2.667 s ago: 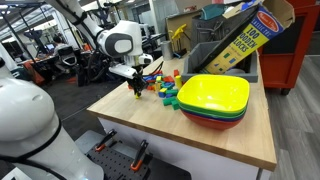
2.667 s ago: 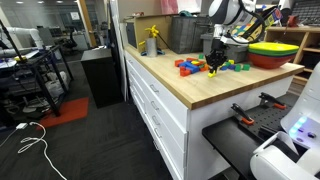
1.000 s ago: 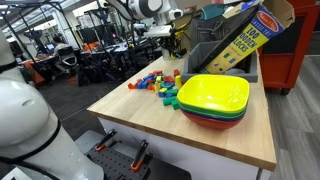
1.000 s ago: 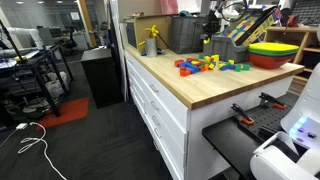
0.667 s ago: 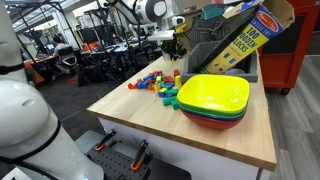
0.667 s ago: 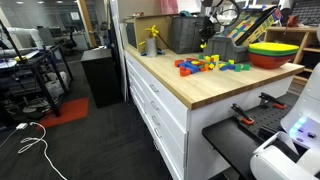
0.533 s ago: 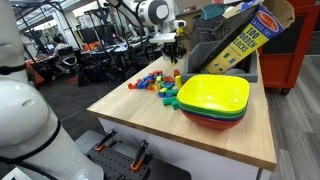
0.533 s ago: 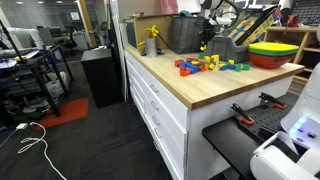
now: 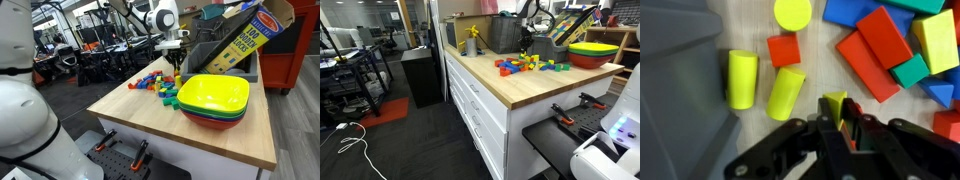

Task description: Pick up the yellow triangular block and move it to the left of the table, pick up the orange rectangular block and move it forward on the table, lay the yellow cylindrical block on the table

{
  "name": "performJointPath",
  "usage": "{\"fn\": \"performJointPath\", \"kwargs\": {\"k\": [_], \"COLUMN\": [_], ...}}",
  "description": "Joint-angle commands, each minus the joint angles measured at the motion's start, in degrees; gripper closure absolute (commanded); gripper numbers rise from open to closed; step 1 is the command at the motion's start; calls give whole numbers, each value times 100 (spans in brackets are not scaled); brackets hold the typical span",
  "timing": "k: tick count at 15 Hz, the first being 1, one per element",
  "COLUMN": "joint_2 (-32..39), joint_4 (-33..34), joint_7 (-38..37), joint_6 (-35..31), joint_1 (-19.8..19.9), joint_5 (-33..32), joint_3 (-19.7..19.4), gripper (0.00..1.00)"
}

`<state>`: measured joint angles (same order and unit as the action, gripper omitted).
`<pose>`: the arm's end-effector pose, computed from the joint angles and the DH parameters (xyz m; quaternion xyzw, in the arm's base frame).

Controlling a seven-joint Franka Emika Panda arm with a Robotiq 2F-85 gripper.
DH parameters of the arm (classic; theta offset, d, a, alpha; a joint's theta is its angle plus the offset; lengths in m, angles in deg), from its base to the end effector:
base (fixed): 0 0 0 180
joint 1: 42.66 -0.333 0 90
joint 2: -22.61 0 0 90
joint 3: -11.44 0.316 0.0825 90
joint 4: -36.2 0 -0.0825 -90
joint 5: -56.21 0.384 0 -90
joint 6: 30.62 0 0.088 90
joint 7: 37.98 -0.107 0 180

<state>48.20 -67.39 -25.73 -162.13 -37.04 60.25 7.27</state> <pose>0.6444 -0.1059 0.3011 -0.9997 -0.0025 -0.0229 0.0070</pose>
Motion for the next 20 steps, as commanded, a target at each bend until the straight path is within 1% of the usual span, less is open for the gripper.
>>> {"fn": "performJointPath", "kwargs": {"k": [1, 7, 8, 10, 12, 13, 15, 16, 17, 20], "joint_2": [335, 623, 653, 659, 599, 557, 384, 318, 207, -22], "joint_4": [567, 872, 906, 942, 941, 934, 880, 874, 845, 803], "joint_7": [149, 264, 235, 249, 294, 317, 435, 536, 642, 928], "joint_6": [389, 589, 594, 557, 511, 487, 438, 426, 438, 517], "joint_1": [112, 155, 138, 119, 121, 123, 147, 169, 201, 276], "joint_5": [-219, -421, -539, -782, -985, -1035, -1044, -999, -910, -633], "joint_3": [90, 65, 30, -7, -9, 11, 94, 142, 203, 376], "gripper": [95, 95, 60, 49, 34, 26, 12, 4, 0, 0]}}
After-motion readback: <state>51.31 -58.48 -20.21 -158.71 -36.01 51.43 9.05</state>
